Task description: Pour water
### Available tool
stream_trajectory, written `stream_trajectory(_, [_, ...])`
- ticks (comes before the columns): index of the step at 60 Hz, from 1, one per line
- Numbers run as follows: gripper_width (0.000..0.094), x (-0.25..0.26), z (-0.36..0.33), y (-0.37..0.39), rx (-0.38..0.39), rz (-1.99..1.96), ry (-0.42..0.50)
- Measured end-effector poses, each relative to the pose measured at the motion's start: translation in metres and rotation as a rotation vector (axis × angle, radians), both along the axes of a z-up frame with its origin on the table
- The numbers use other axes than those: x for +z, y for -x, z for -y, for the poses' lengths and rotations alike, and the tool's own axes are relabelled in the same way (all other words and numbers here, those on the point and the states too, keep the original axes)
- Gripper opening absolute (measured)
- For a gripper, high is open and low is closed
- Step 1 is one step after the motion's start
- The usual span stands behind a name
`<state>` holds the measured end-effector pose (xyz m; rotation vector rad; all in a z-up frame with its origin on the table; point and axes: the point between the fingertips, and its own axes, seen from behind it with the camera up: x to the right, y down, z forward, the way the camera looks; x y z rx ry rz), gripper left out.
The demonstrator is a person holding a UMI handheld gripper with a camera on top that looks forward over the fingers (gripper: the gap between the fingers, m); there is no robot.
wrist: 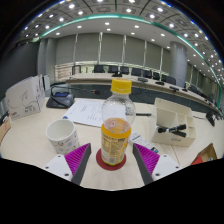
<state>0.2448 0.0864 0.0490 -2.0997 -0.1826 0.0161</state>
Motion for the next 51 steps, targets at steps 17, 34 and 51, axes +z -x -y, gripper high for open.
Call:
stream_trajectory(17, [0.0864,0.086,0.149,0.043,-0.117,0.038,0.085])
stream_trajectory(34, [0.0859,0.163,0.284,0.135,-0.108,0.044,0.064])
stream_trajectory(51, [0.0858,0.189,0.331,0.162,-0.102,0.058,0.035])
